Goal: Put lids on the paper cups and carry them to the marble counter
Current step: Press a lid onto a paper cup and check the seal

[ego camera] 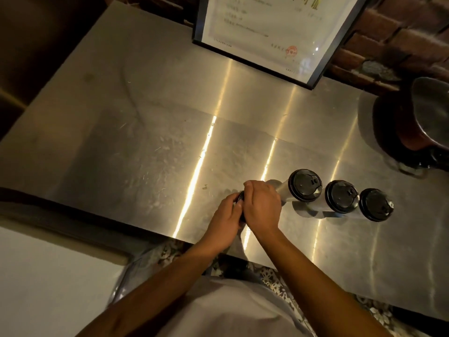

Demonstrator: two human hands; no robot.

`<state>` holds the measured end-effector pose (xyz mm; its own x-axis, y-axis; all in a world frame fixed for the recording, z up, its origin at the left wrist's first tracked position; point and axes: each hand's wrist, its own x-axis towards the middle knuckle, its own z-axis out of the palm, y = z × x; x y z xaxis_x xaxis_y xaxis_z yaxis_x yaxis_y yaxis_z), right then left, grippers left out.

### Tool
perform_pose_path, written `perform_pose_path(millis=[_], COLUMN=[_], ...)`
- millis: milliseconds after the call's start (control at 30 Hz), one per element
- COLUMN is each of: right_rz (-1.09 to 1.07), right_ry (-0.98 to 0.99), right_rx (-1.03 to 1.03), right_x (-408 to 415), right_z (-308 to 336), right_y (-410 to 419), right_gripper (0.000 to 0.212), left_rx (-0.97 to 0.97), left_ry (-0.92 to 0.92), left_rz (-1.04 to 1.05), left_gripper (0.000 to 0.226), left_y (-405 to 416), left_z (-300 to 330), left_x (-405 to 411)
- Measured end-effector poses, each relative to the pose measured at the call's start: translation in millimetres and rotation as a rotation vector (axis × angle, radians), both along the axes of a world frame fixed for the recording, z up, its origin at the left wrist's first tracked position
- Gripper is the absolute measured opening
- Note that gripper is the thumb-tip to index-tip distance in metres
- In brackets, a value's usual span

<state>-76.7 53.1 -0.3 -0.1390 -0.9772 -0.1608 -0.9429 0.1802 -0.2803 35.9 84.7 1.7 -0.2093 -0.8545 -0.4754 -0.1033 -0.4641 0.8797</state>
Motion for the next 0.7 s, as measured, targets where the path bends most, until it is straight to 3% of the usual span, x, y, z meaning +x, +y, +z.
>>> perform_pose_path(millis=[200, 433, 600, 700], right_rz=[0.062, 0.032, 0.116, 0.17], right_ry=[-0.198, -0.082, -0.1, -0.081], right_rx=[-0.029, -0.07, 0.125, 0.085], right_x=[-11, -3, -14, -11], right_z=[2, -2, 6, 6], right_y=[-8, -6, -15, -15], right_gripper=[0.065, 0.058, 0.051, 0.063], left_rx=[0.019, 0.037, 0.036, 0.034], left_ry=[0.045, 0.067, 0.098, 0.124], left_rz=[-0.01, -0.002, 0.017, 0.036], left_gripper=[0.041, 0.033, 0.036, 0.028], left_y=[-1, -3, 2, 3], left_z=[-14, -18, -21, -17], left_x=[1, 1, 2, 3])
